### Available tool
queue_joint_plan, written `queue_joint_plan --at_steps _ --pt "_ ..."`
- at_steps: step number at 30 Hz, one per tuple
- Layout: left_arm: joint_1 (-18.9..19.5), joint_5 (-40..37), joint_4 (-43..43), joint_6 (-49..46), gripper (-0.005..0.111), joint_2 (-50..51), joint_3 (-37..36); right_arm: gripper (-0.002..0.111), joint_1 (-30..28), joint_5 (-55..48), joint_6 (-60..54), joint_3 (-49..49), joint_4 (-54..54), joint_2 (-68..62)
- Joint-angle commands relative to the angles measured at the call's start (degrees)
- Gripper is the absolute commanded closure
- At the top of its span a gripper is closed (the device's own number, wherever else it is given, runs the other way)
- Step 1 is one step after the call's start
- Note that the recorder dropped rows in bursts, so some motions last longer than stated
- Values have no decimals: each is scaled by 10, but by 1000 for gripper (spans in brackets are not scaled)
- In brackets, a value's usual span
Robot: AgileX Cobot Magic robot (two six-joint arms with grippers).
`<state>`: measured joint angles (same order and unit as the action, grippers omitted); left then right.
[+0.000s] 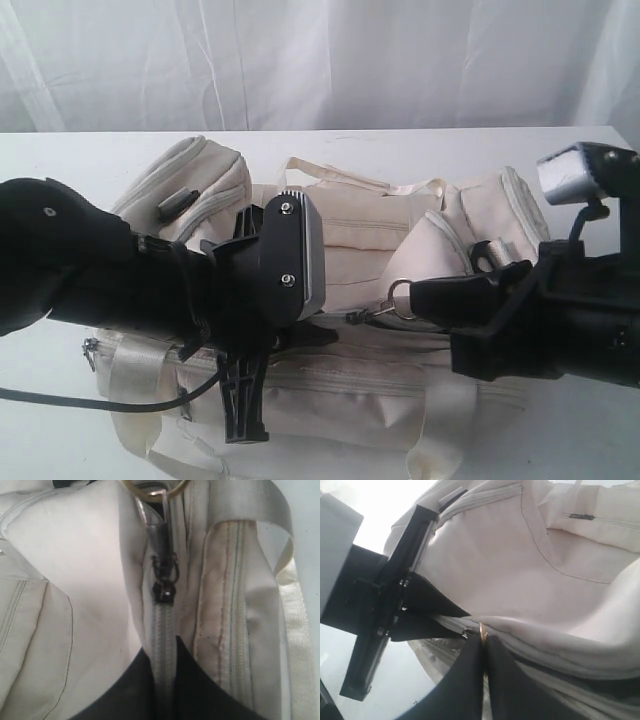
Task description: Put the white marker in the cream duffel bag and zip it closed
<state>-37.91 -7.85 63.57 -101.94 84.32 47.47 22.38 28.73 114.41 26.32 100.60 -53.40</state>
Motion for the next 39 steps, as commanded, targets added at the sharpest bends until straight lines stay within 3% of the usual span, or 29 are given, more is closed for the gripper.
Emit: queue_joint_plan --at_steps 1,32,35,39 --pt "0 8 6 8 97 1 0 108 -2 -30 -1 -20 -6 6" --pt "0 5 6 8 97 1 0 108 -2 -191 -2 -71 -6 56" --pt "0 -21 7 8 87 1 2 108 -2 -180 -1 -71 -6 56" --pt "0 -27 14 31 58 -1 13 108 -2 -168 -1 -71 -6 56"
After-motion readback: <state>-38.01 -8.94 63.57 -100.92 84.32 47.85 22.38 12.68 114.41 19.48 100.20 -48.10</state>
